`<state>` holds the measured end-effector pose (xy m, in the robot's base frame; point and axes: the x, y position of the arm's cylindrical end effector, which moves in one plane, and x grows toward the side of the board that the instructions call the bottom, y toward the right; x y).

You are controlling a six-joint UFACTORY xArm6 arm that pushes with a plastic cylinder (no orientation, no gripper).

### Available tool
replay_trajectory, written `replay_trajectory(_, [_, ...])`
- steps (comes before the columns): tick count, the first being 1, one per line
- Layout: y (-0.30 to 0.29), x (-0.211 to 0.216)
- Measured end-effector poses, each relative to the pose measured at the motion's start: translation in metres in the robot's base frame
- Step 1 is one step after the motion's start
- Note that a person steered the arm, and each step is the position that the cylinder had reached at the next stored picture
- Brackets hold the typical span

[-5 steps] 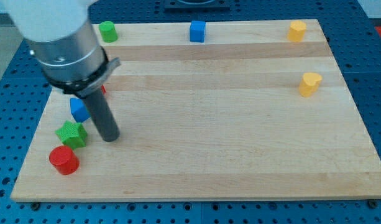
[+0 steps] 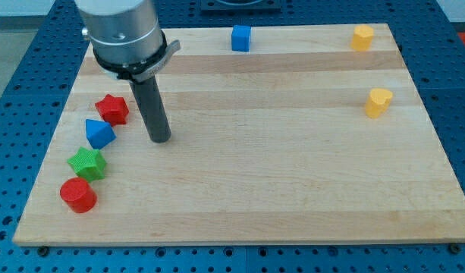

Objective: Nudge red star left a bit

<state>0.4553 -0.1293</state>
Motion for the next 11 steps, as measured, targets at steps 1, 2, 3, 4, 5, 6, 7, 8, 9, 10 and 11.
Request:
replay_trajectory(1, [0.0,-0.018])
replay_trajectory(2, [0.0,-0.021])
replay_trajectory(3, [0.0,-0.021])
replay_trajectory(4, [-0.008,-0.022])
replay_trajectory(5, [-0.024,-0.024])
replay_trajectory(6, [-0.031,-0.032])
replay_trajectory(7, [-0.032,-0.042])
replay_trajectory(8, [-0.043,-0.044])
replay_trajectory(9, [-0.057,-0.044])
replay_trajectory(10, [-0.069,-0.044])
replay_trajectory(11, [-0.071,-0.044])
